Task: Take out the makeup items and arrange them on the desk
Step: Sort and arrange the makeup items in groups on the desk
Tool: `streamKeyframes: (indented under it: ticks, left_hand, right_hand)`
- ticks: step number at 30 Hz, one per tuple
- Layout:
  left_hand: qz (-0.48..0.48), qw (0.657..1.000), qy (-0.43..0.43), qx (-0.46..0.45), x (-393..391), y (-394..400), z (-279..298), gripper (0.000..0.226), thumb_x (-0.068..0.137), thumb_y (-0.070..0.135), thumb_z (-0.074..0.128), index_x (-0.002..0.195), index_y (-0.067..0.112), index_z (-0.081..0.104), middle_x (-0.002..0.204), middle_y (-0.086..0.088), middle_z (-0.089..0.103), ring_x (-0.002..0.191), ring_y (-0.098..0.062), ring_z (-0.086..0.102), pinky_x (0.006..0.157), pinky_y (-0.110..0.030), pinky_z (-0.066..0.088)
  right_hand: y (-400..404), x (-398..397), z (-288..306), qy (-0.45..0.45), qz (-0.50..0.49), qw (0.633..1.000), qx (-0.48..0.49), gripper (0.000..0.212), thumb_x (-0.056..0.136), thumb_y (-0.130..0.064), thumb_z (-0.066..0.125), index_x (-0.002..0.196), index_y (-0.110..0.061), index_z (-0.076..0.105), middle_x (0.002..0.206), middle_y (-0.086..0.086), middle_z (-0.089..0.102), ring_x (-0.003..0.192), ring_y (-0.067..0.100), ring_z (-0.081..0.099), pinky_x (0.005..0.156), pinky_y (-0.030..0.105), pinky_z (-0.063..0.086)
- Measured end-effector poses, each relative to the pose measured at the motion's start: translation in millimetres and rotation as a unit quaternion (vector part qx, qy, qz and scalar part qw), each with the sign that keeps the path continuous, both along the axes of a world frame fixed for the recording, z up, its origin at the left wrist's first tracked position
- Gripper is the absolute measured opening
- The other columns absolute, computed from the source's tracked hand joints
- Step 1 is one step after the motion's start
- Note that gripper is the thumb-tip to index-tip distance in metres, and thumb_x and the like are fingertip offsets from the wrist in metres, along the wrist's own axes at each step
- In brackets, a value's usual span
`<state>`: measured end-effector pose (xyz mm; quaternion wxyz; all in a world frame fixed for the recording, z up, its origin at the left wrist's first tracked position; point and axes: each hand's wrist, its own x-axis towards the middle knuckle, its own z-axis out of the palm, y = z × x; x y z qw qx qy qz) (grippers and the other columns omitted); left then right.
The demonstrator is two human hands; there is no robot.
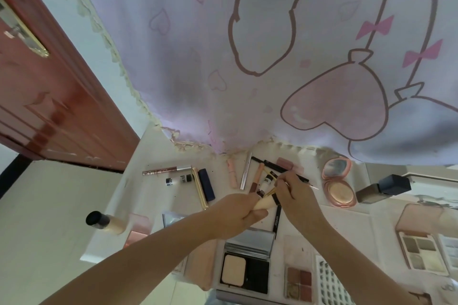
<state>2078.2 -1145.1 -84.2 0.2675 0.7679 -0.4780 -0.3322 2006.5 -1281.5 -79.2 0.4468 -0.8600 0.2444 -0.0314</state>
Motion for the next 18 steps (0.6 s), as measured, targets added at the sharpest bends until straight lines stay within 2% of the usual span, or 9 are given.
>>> streamKeyframes:
  ticks: [3, 6, 7, 9, 10, 12, 14, 16, 18]
  left_hand:
    - [-0.02, 0.997, 0.08, -0.014, 8, 14, 5, 0.023, 0.097, 0.027, 0.037, 0.076, 0.035, 0.032, 0.065, 0.011, 0.038, 0.05, 0.001, 0.04, 0.05, -0.005, 0.034]
    - [0.008, 0.977, 0.214, 0.014, 13, 31, 7, 0.023, 0.097, 0.032, 0.037, 0.073, 0.03, 0.038, 0.06, 0.009, 0.04, 0.044, 0.001, 0.039, 0.048, -0.009, 0.034]
    - [0.016, 0.953, 0.303, 0.017, 14, 37, 8, 0.027, 0.096, 0.036, 0.035, 0.072, 0.026, 0.039, 0.056, 0.011, 0.04, 0.04, 0.002, 0.037, 0.045, -0.011, 0.033]
    - [0.03, 0.883, 0.469, 0.0, 13, 49, 10, 0.034, 0.093, 0.041, 0.03, 0.069, 0.018, 0.038, 0.047, 0.014, 0.037, 0.037, 0.0, 0.035, 0.042, -0.012, 0.032]
    - [0.033, 0.869, 0.493, -0.011, 13, 54, 9, 0.032, 0.09, 0.04, 0.029, 0.07, 0.017, 0.038, 0.046, 0.014, 0.038, 0.038, -0.001, 0.037, 0.043, -0.011, 0.033]
    - [0.033, 0.897, 0.441, -0.022, 15, 58, 10, 0.028, 0.091, 0.037, 0.03, 0.075, 0.017, 0.041, 0.053, 0.015, 0.045, 0.045, -0.001, 0.043, 0.05, -0.012, 0.039]
    - [0.054, 0.948, 0.311, -0.03, 18, 59, 13, 0.023, 0.096, 0.032, 0.032, 0.079, 0.022, 0.044, 0.065, 0.012, 0.047, 0.054, 0.0, 0.044, 0.058, -0.013, 0.04]
    - [0.076, 0.983, 0.161, -0.048, 22, 60, 13, 0.018, 0.097, 0.028, 0.035, 0.083, 0.022, 0.044, 0.072, 0.01, 0.04, 0.058, 0.001, 0.039, 0.059, -0.01, 0.036]
    - [0.072, 0.995, 0.044, -0.054, 22, 61, 13, 0.014, 0.096, 0.029, 0.037, 0.088, 0.019, 0.042, 0.077, 0.013, 0.034, 0.064, 0.0, 0.035, 0.06, -0.008, 0.033]
  right_hand:
    - [14, 0, 4, -0.045, 0.025, 0.999, 0.008, 0.029, 0.091, -0.003, 0.039, 0.071, -0.023, 0.043, 0.053, -0.01, 0.042, 0.042, 0.004, 0.044, 0.042, 0.013, 0.032]
    - [27, 0, 8, -0.081, 0.048, 0.996, 0.007, 0.034, 0.092, -0.004, 0.038, 0.069, -0.029, 0.042, 0.05, -0.012, 0.04, 0.043, -0.002, 0.047, 0.04, 0.01, 0.032]
    - [32, 0, 9, -0.096, 0.064, 0.993, 0.004, 0.03, 0.091, -0.01, 0.037, 0.071, -0.031, 0.041, 0.049, -0.011, 0.039, 0.043, -0.001, 0.047, 0.039, 0.01, 0.031]
    - [39, 2, 15, -0.126, 0.102, 0.987, -0.005, 0.016, 0.084, -0.025, 0.034, 0.073, -0.034, 0.04, 0.046, -0.011, 0.037, 0.042, 0.003, 0.046, 0.038, 0.01, 0.029]
    - [41, 3, 19, -0.137, 0.115, 0.984, -0.005, 0.012, 0.082, -0.03, 0.033, 0.074, -0.034, 0.041, 0.046, -0.01, 0.037, 0.043, 0.005, 0.045, 0.038, 0.011, 0.029]
    - [42, 11, 26, -0.122, 0.127, 0.984, 0.007, 0.013, 0.085, -0.029, 0.037, 0.074, -0.033, 0.043, 0.048, -0.004, 0.042, 0.045, 0.011, 0.044, 0.043, 0.016, 0.032]
    - [39, 19, 31, -0.049, 0.154, 0.987, 0.012, 0.026, 0.093, -0.024, 0.038, 0.068, -0.028, 0.044, 0.054, 0.0, 0.045, 0.048, 0.012, 0.041, 0.049, 0.023, 0.033]
    - [35, 24, 34, 0.022, 0.183, 0.983, -0.002, 0.032, 0.093, -0.026, 0.041, 0.061, -0.022, 0.044, 0.051, -0.008, 0.041, 0.044, 0.004, 0.036, 0.047, 0.017, 0.031]
    - [34, 24, 35, 0.031, 0.204, 0.978, -0.019, 0.029, 0.09, -0.027, 0.045, 0.061, -0.025, 0.046, 0.046, -0.008, 0.044, 0.041, 0.002, 0.039, 0.046, 0.013, 0.034]
